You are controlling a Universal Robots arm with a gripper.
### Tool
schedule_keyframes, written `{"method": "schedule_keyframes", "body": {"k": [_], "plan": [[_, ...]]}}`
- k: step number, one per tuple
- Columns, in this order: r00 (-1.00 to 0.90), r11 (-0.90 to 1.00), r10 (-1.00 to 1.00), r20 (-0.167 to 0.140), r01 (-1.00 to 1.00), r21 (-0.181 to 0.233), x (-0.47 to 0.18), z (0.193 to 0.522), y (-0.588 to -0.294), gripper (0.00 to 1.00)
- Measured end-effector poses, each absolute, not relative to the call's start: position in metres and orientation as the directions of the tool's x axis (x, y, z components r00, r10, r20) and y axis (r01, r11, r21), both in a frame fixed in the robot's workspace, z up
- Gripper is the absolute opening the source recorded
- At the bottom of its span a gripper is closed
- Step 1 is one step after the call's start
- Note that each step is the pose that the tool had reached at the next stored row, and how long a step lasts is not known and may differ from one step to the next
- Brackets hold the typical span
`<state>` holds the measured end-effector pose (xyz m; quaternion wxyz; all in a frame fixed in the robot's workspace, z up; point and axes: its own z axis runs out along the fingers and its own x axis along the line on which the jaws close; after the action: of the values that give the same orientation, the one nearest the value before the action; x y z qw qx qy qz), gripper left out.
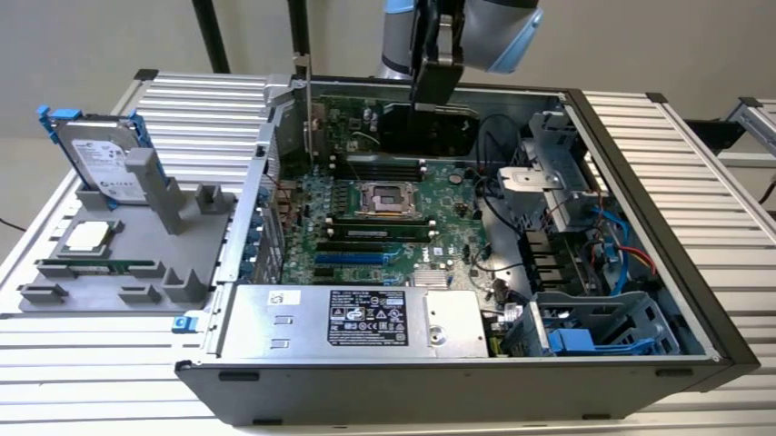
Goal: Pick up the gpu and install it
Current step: 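Insert the gpu into the slot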
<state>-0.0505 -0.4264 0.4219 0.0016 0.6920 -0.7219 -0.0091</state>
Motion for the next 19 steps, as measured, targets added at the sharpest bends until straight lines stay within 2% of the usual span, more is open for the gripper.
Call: {"method": "schedule_keyframes", "body": {"k": [19], "plan": [[-0.061, 0.061, -0.998, 0.005, -0.998, 0.007, -0.0505, 0.4135, -0.4213, 0.00]]}}
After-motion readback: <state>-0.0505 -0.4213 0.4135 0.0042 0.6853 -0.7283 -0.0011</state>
